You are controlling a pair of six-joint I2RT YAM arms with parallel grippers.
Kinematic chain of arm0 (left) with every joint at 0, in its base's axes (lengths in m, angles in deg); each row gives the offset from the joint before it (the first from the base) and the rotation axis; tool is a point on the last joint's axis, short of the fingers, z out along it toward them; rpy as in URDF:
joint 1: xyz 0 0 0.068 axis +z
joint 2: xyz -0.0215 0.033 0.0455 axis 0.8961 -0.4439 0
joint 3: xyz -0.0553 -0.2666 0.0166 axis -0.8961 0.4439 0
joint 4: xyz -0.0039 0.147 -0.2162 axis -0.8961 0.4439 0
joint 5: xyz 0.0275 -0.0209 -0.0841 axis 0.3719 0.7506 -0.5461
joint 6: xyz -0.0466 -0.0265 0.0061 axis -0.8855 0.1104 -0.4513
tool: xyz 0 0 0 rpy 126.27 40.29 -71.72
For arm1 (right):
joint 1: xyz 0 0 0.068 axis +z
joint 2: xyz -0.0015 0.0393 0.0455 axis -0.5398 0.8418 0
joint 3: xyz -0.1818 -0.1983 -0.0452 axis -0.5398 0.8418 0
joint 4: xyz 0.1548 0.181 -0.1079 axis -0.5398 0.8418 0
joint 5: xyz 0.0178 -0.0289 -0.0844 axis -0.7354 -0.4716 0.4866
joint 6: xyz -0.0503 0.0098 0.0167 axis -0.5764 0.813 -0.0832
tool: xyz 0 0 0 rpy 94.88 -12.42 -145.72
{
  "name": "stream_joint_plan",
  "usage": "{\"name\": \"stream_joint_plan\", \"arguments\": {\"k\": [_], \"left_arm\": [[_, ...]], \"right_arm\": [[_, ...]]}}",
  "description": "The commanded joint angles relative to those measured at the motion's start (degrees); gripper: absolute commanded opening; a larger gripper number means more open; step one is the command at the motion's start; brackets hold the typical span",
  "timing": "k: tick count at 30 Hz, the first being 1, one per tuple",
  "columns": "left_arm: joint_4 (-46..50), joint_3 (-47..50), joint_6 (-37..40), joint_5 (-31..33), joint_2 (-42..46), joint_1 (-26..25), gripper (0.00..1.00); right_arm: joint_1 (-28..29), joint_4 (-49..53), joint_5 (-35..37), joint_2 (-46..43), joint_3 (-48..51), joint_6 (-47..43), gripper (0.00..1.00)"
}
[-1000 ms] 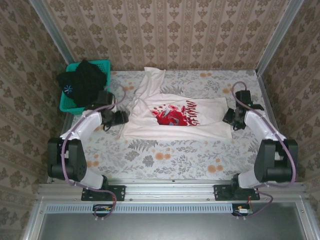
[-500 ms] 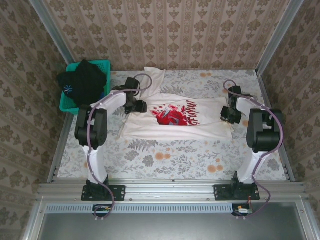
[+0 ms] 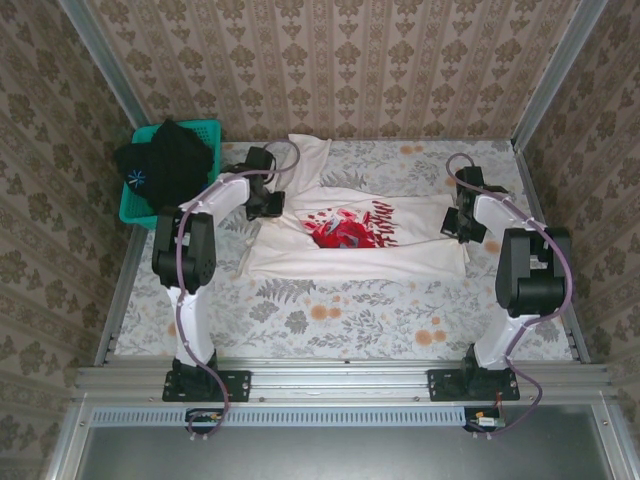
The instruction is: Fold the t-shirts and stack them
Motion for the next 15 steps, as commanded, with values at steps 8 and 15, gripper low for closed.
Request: {"name": "stream_joint_plan", "arguments": {"k": [8,15], "left_arm": [[4.3,-12.1,-0.1,0.1,0.1,-1.5,0.00],[8.0,-21.3,0.5,0.9,-7.1,-1.7,0.00]], "right_arm": [[0.1,-4.0,3.3,-2.0,2.7,2.8,0.00],[-0.6,-4.2,5.3,0.8,2.7,2.6,0.00]]}}
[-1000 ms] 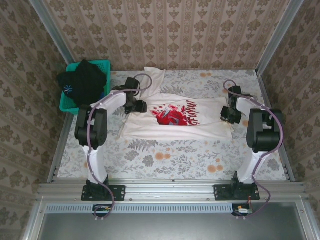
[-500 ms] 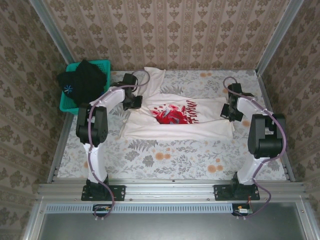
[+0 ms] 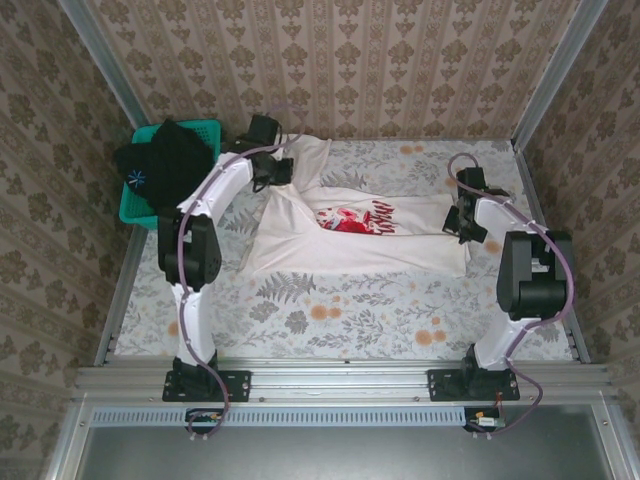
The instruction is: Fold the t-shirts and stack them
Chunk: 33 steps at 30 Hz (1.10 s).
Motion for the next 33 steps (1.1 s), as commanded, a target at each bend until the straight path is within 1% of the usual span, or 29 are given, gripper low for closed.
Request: {"name": "stream_joint_plan", "arguments": {"k": [1,2,4,5,7,8,10,12,14,16,18,19,22,24,26,28,29,30,31,33], "left_arm": [[4.6,-3.9,0.6,0.6,-5.1,0.1,0.04],[5.2,-4.5,0.6,0.4,-6.2,0.1,0.08],[5.4,-5.4,0.8,-0.6,-7.6,-0.2,0.20],[5.3,-5.5,0.7,-0.6,-7.9,-0.3,0.26],[4.9,-5.5,0.8,-1.2,-8.2,-0.6,0.44],[4.3,-5.2,0.7,-1.8,-8.0,-0.5,0.46],[4.1,-5.0,0.3,-2.4,-7.4,-0.3,0.54],[4.0,-3.6,0.0,-1.0,-5.2,-0.2,0.71],[3.0,0.9,-0.6,1.0,-0.8,0.2,0.78],[0.2,8.6,-1.2,2.0,5.2,0.8,0.88],[-3.5,18.4,-2.1,2.6,12.4,0.9,0.96],[-5.1,24.0,-2.9,2.9,16.2,1.0,1.00],[-10.2,40.1,-7.1,3.1,26.1,1.5,1.00],[-13.6,50.5,-9.8,1.4,31.3,1.6,1.00],[-16.0,57.9,-12.4,0.6,35.0,1.7,1.00],[-18.1,63.2,-14.0,-0.7,37.0,2.1,1.00],[-18.4,64.3,-14.2,-1.2,37.0,2.3,0.97],[-18.4,65.2,-14.1,-1.7,36.3,2.5,0.92],[-18.0,65.8,-14.2,-1.8,35.6,3.0,0.85],[-19.0,66.9,-14.0,-3.4,34.8,4.4,0.67]], "right_arm": [[-0.5,-0.3,2.6,2.3,0.6,0.8,0.00],[-0.5,-0.4,1.9,2.8,0.2,0.7,0.00],[-0.4,0.5,1.3,4.1,-0.7,0.8,0.00],[-0.4,0.7,1.0,4.5,-0.9,0.6,0.02],[-0.4,1.8,1.1,5.3,-1.8,0.6,0.13],[-0.3,2.3,1.4,5.4,-2.0,0.6,0.16],[-0.3,3.4,2.2,4.7,-2.2,0.8,0.18],[0.5,4.7,3.9,2.5,-1.9,1.0,0.22],[2.6,6.1,6.3,-0.8,-1.4,0.8,0.26],[5.5,6.3,7.8,-4.5,-0.1,0.9,0.32],[10.3,4.3,6.6,-7.8,2.1,0.7,0.35],[13.3,2.1,4.8,-8.7,3.3,0.7,0.37],[23.0,-6.6,-4.7,-7.4,3.3,1.3,0.39],[28.4,-12.6,-7.4,-3.8,0.4,-0.4,0.41],[32.7,-14.6,-8.1,1.4,-6.0,-4.1,0.48],[35.1,-14.5,-8.2,8.4,-14.7,-9.1,0.50],[35.8,-13.9,-8.4,11.5,-18.5,-10.9,0.51],[36.4,-13.1,-8.6,15.0,-22.9,-12.8,0.55],[37.0,-13.0,-8.7,18.2,-26.6,-14.9,0.61],[38.3,-9.5,-7.7,24.4,-34.7,-18.4,0.67]]}}
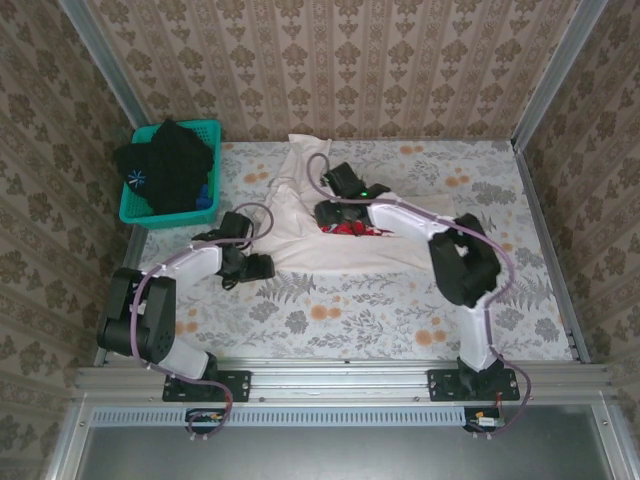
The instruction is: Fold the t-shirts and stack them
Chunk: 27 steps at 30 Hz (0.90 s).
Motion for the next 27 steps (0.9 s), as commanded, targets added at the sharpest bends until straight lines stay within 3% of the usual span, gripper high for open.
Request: {"name": "stream_joint_plan", "arguments": {"k": [1,6,9,12,17,21,27], "left_arm": [[-4.7,1.0,-1.9,-3.2,-0.3,2.3,0.58],[-4.5,0.6,-1.0,-2.6,2.8,4.0,0.30],[-3.2,-1.2,0.1,-2.1,3.8,4.5,0.18],[-1.3,-3.4,1.6,-1.7,4.4,5.1,0.00],[4.5,-7.1,3.5,1.0,6.8,5.5,0.00],[5.6,-4.5,2.1,0.8,9.8,5.4,0.00],[4.5,2.0,-0.6,2.9,11.0,5.4,0.00]], "right_arm": [[1.5,3.0,0.5,8.6,-11.1,-9.3,0.71],[3.6,5.4,2.4,17.2,-20.6,-13.4,0.80],[3.7,8.8,5.2,21.8,-26.8,-14.0,0.80],[3.5,12.1,10.6,24.7,-31.2,-13.5,0.78],[1.7,12.6,15.5,24.3,-32.2,-10.1,0.72],[-0.6,13.4,18.3,23.7,-32.3,-6.4,0.71],[-3.3,14.5,13.2,21.7,-31.5,-3.4,0.74]]}}
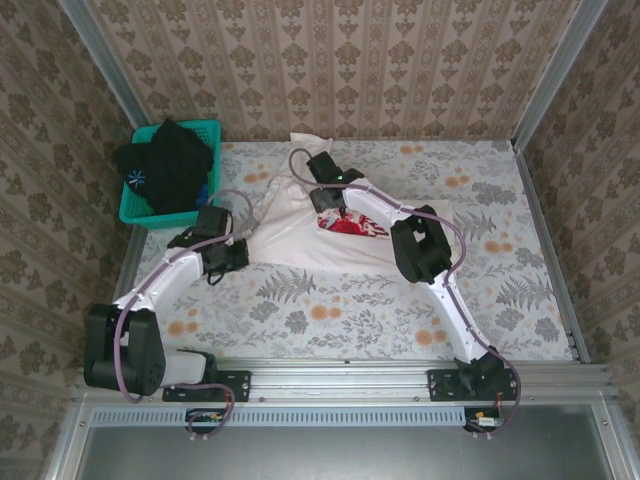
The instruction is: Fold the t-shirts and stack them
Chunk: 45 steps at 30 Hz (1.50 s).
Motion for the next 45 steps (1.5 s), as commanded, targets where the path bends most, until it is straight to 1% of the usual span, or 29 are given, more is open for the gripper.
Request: {"name": "stream_joint_plan", "arguments": {"k": [1,2,3,4,5,7,8,9,10,11,12,13,16,18,20,21,22,23,24,27,29,31,34,36,37,38,40,43,45], "left_arm": [[2.6,2.7,-1.8,2.8,-0.6,0.3,0.01],[2.4,2.9,-1.8,2.7,-1.4,0.3,0.03],[2.1,2.9,-1.6,2.7,-2.3,0.3,0.13],[1.9,2.8,-1.6,2.7,-3.4,0.3,0.19],[1.8,2.5,-1.5,2.8,-4.4,0.3,0.21],[2.1,1.6,-1.4,3.7,-6.1,0.3,0.41],[2.5,0.9,-1.2,4.1,-6.6,0.4,0.42],[3.1,0.1,-1.0,4.5,-6.8,0.3,0.47],[3.4,-0.8,-0.7,5.0,-6.9,0.3,0.49],[3.8,-1.9,-0.2,5.5,-6.9,0.4,0.45],[4.5,-3.1,0.3,6.2,-7.0,0.4,0.46],[5.0,-4.2,0.7,7.2,-7.1,0.4,0.52],[6.7,-7.5,1.6,10.1,-8.4,0.6,0.62],[6.9,-8.7,2.2,10.9,-9.4,0.6,0.64],[4.7,-8.7,2.9,8.5,-10.2,0.6,0.65],[2.7,-8.1,3.2,5.8,-10.5,0.6,0.66],[0.6,-7.2,3.3,2.9,-10.7,0.6,0.66],[-1.3,-6.6,3.4,0.6,-10.8,0.6,0.64],[-3.3,-5.8,3.5,-1.5,-11.1,0.7,0.61],[-4.7,-4.5,4.0,-2.8,-11.8,0.7,0.56],[-5.5,-3.4,4.0,-3.8,-12.0,1.4,0.46],[-6.7,-2.2,3.9,-6.3,-11.8,2.8,0.33],[-6.7,-1.3,3.6,-7.2,-11.0,4.5,0.14],[-6.1,-0.7,3.5,-7.2,-9.5,5.2,0.03],[-6.1,-0.3,3.3,-7.2,-8.4,5.5,0.00],[-6.0,0.1,3.1,-7.2,-7.4,5.7,0.00],[-5.7,0.9,2.9,-6.8,-5.3,5.8,0.00],[-4.9,1.8,2.7,-7.1,-3.8,5.8,0.00],[-5.2,2.9,2.3,-7.7,-3.0,5.8,0.00]], "right_arm": [[-1.1,2.5,-0.4,-2.9,-0.7,2.7,0.75],[-1.2,2.8,-0.8,-3.0,-1.2,2.6,0.75],[-1.3,3.6,-0.7,-3.1,-1.9,2.7,0.75],[-1.5,4.6,-0.3,-3.1,-2.5,3.2,0.75],[-1.7,5.1,-0.6,-3.3,-2.8,3.4,0.75],[-2.1,6.4,-0.8,-4.3,-2.8,3.8,0.77],[-2.1,6.8,-1.7,-5.1,-2.2,3.4,0.77],[-1.9,6.4,-2.6,-6.6,-0.8,3.0,0.77],[-1.8,6.0,-3.0,-8.4,1.1,3.1,0.77],[-1.8,5.3,-3.6,-10.1,3.1,3.2,0.78],[-1.7,3.7,-5.0,-12.4,5.6,3.2,0.79],[-1.7,2.1,-6.4,-14.4,7.9,3.5,0.80],[-1.4,-1.7,-8.5,-18.3,12.8,3.1,0.81],[-0.5,-6.4,-11.5,-18.5,14.8,0.2,0.82],[0.7,-6.3,-12.2,-15.5,11.8,-1.5,0.82],[1.3,-4.8,-13.4,-12.7,8.4,-2.7,0.81],[2.0,-3.6,-13.9,-10.1,4.9,-3.7,0.79],[2.7,-3.3,-12.7,-7.8,2.2,-3.9,0.77],[3.2,-1.1,-12.2,-5.2,-1.3,-4.6,0.75],[3.8,3.4,-9.9,1.6,-11.3,-5.4,0.72],[3.8,4.8,-10.0,4.9,-15.6,-5.4,0.70],[3.9,5.5,-10.7,6.9,-18.0,-5.8,0.69],[4.1,5.2,-8.5,7.8,-17.9,-6.2,0.65],[4.2,5.2,-7.0,8.3,-17.9,-6.7,0.60],[4.1,5.5,-6.4,8.5,-17.9,-7.2,0.58],[4.2,5.7,-5.5,8.6,-17.9,-7.5,0.54],[4.0,6.0,-3.5,8.5,-18.0,-7.7,0.31],[4.1,5.5,-2.5,6.6,-17.3,-7.1,0.11],[4.0,3.6,-2.3,4.7,-15.9,-6.3,0.03]]}}
